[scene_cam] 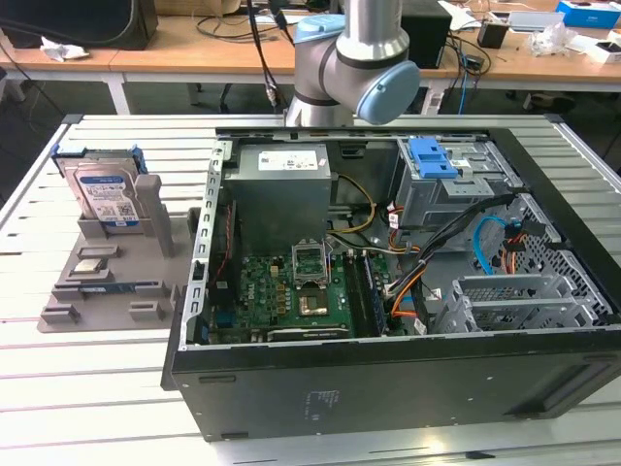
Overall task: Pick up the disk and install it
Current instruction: 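Reach for the disk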
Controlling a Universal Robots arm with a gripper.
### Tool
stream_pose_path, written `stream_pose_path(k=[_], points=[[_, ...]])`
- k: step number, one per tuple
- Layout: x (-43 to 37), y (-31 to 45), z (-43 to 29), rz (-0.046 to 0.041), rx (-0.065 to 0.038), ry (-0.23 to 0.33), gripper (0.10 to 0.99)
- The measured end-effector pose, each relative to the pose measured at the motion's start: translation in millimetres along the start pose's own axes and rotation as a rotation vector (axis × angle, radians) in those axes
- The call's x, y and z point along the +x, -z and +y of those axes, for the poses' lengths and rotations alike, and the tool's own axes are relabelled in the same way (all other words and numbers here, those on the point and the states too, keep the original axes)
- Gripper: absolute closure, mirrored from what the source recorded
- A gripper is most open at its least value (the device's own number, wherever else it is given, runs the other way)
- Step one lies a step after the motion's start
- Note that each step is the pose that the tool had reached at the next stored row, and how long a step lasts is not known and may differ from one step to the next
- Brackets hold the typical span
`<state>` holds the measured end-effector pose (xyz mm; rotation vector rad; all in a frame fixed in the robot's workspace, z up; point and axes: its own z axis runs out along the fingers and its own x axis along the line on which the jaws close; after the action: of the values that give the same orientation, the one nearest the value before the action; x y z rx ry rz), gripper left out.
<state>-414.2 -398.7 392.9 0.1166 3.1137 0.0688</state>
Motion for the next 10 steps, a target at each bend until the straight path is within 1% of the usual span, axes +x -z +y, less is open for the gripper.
stream_pose_path(k=[5,7,8,9,10], points=[[15.0,0.4,-1.1,0.0000,0.000,0.000,0.980],[18.7,0.3,-0.9,0.0001,0.000,0.000,0.980],[18.7,0.2,0.3,-0.0001,0.000,0.000,0.980],[18.9,0.0,3.5,0.0000,0.000,0.000,0.980],[16.3,-0.3,8.8,0.0000,0.002,0.000,0.980]])
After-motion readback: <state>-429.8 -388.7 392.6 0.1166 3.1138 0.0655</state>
